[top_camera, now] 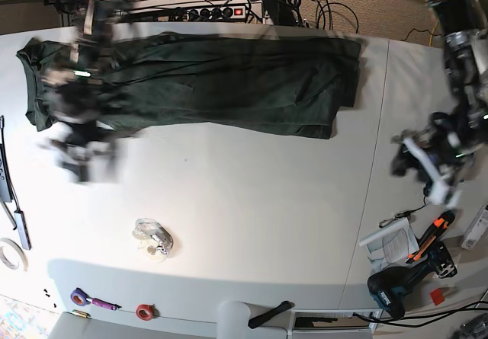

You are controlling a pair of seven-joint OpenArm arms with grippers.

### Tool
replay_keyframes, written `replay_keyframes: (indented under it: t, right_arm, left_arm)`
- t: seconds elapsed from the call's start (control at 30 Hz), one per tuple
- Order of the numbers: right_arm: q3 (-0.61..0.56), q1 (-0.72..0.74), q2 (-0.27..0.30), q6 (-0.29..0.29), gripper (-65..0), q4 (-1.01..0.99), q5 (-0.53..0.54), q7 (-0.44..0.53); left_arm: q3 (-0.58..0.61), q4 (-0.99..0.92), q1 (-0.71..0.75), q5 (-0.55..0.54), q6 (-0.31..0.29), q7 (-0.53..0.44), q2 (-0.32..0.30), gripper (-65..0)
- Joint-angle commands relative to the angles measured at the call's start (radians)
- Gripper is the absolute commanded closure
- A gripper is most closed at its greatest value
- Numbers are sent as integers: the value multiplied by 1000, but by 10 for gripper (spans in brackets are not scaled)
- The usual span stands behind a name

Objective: Layout the t-shirt on the table in an organized manner, then fold the t-shirt properly
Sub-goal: 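Release the sleeve and move the right gripper over the shirt body, then grasp the shirt end with the left gripper and fold it toward the right gripper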

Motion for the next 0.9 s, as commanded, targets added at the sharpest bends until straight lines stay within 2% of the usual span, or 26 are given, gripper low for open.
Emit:
replay_keyframes:
  t: [0.0,0.07,0.17,0.27,0.33,0.43,0.6,0.73,0.87]
  right_arm:
    - [72,11,36,17,-293,21,55,21]
    - [233,11,88,63,-293,21,193,-3]
    - [454,11,158,133,-293,21,473,-101]
    - [623,8,210,169,-293,20,726,-219]
    - [701,-11,234,175,-293,19,812,-249]
    - [752,-61,246,175,-293,19,863,-257]
    - [752,-131,237,179,-293,18,881,-281]
    - [752,-153,222,179,-293,10,881,-282]
    - [752,-152,220,179,-293,-26,881,-282]
  left_arm:
    - [-39,17,11,-69,-12,7,-24,-376]
    - [-100,16,80,-136,-35,24,-33,-376]
    - [-135,16,208,-243,-64,36,-25,-386]
    - [-127,16,317,-273,-63,35,30,-486]
    - [-110,16,372,-272,-58,32,66,-519]
    - [-89,16,416,-272,-55,33,125,-517]
    - [-26,16,427,-273,-51,26,214,-517]
    - [54,11,410,-233,-43,14,269,-517]
    - [144,0,385,-192,-33,2,299,-517]
